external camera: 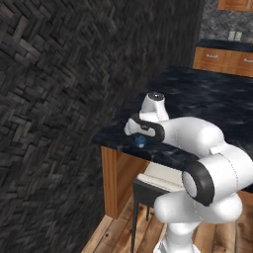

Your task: Four empty soda cans are scattered around the kitchen. Gather all the cans and cluster them next to the stove for recycling.

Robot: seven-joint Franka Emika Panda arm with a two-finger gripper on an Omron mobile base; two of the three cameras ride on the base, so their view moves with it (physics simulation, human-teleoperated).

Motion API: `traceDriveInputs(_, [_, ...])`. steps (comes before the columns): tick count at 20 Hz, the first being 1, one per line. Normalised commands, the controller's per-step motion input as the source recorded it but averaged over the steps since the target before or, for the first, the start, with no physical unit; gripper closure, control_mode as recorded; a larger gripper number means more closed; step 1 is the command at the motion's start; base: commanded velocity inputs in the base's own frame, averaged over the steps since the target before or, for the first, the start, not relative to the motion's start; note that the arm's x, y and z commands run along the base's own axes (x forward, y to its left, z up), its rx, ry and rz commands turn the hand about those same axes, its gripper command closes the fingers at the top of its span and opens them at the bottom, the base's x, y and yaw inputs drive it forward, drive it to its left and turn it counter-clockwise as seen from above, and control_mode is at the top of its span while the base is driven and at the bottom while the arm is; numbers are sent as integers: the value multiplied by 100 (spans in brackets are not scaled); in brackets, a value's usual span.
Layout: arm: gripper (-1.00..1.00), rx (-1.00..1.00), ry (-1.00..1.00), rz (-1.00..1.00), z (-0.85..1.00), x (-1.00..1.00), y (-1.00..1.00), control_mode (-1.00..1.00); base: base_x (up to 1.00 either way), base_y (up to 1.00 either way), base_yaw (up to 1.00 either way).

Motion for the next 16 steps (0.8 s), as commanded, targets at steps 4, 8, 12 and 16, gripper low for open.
traceDriveInputs(4, [100,0,0,-7,19,-49,-12,-100,0,0,0])
traceDriveInputs(8, [100,0,0,-7,11,-54,-11,-100,0,0,0])
traceDriveInputs(12, [100,0,0,-9,4,-52,-7,-100,0,0,0])
traceDriveInputs(16, [100,0,0,-5,0,-40,-5,-100,0,0,0])
